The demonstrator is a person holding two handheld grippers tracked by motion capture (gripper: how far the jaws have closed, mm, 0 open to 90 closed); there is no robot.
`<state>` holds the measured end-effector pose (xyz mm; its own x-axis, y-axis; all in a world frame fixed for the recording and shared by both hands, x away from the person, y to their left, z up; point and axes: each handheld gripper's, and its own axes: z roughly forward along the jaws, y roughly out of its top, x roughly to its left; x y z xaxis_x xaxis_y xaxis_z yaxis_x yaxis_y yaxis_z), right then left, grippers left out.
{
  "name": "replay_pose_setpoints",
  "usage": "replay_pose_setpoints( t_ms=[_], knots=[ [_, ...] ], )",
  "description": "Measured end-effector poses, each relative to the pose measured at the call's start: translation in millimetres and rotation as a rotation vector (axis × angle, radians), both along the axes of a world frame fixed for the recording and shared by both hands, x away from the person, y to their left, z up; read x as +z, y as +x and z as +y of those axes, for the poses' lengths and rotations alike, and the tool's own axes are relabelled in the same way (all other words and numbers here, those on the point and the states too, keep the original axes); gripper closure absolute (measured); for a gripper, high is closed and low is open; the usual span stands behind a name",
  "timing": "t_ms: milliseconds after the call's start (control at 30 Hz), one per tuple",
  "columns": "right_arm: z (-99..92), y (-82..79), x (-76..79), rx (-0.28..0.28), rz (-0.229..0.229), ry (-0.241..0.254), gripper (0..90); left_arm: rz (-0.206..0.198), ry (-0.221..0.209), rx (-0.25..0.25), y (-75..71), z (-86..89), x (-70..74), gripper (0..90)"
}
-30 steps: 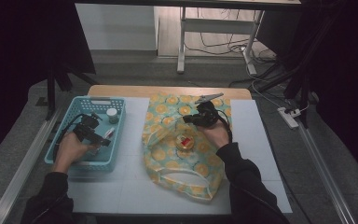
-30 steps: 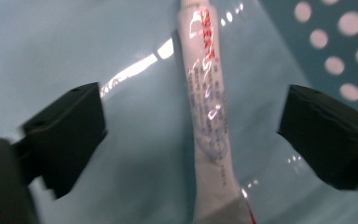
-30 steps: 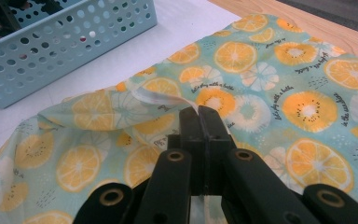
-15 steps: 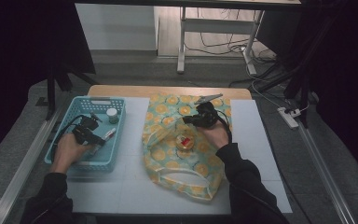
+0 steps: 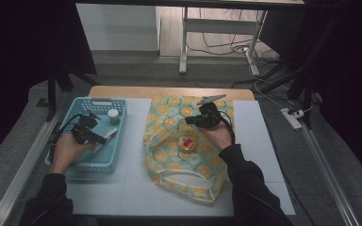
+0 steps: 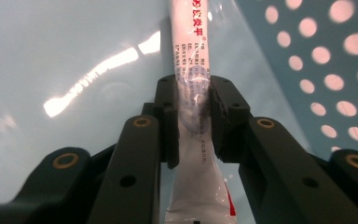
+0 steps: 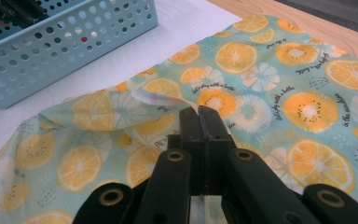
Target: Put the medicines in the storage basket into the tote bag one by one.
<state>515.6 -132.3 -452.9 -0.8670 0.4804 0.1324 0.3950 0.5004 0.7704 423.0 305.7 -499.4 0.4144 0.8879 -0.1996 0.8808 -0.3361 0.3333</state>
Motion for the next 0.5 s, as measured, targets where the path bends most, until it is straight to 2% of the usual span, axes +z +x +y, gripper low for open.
replay_pose_setpoints(
  t_ms=[300,500],
  knots=[
    [-0.1,-1.1,2.1,0.004,-0.008,0.003,90.0,-0.054,-0.030,0.017,-5.9,4.6,14.7,75.3],
    [-1.3,-0.1,3.2,0.001,-0.009,0.007,90.0,-0.117,-0.025,0.004,-14.0,2.7,26.9,75.2]
  ],
)
